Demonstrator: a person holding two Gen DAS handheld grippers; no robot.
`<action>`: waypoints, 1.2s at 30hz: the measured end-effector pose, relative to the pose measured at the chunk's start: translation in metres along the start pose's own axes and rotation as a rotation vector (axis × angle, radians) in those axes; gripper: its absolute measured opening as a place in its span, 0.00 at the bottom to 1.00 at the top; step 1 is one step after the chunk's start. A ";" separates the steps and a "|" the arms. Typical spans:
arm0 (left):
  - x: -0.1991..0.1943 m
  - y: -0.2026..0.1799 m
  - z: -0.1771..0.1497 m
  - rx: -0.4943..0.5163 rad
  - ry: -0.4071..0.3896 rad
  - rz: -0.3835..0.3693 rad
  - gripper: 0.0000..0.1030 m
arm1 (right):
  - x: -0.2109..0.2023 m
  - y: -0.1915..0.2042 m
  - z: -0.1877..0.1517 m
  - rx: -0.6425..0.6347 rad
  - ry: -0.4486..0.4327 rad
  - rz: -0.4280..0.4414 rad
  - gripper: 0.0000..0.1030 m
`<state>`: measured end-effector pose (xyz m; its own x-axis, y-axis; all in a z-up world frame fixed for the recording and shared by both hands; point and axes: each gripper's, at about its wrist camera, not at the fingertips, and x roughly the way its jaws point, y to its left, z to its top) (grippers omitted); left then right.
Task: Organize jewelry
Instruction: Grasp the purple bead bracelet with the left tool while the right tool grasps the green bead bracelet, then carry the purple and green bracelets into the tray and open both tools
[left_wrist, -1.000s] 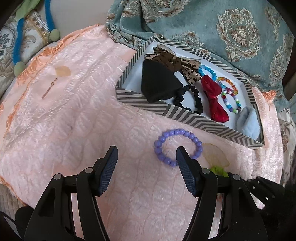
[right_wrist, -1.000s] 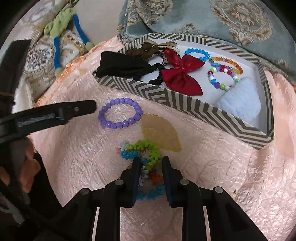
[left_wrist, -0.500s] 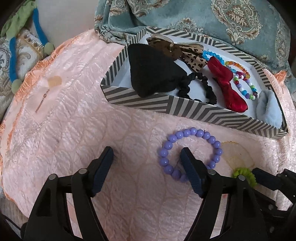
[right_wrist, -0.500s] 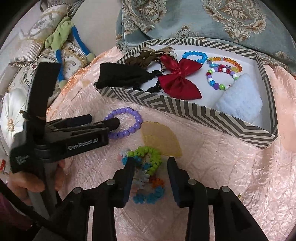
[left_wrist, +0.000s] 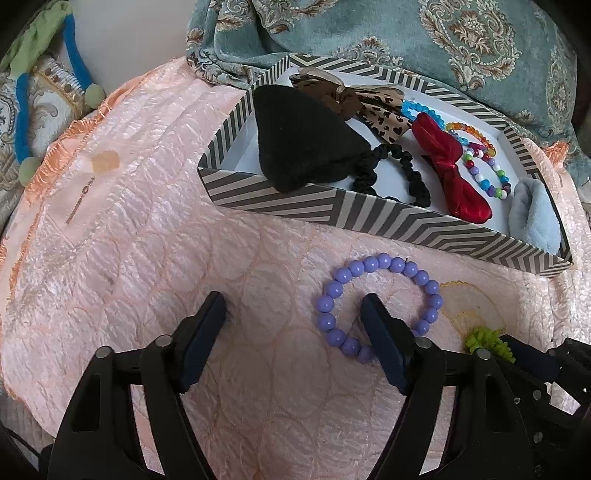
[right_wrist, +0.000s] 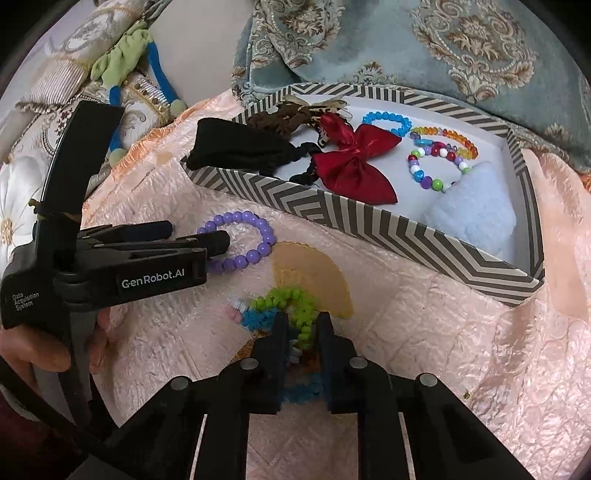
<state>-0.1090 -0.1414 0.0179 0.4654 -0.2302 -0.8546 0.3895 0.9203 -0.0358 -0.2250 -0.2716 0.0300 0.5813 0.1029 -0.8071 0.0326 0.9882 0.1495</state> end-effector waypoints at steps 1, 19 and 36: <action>-0.002 -0.001 -0.001 0.000 -0.002 -0.002 0.61 | -0.002 0.001 0.000 -0.006 -0.006 0.004 0.13; -0.066 0.013 -0.002 -0.085 0.000 -0.179 0.09 | -0.084 -0.002 0.013 0.071 -0.182 0.063 0.12; -0.010 0.003 0.002 -0.082 0.107 -0.074 0.34 | -0.102 -0.003 0.010 0.073 -0.198 0.074 0.12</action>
<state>-0.1111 -0.1373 0.0275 0.3484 -0.2671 -0.8985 0.3513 0.9259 -0.1391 -0.2759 -0.2856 0.1175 0.7321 0.1430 -0.6660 0.0391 0.9673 0.2507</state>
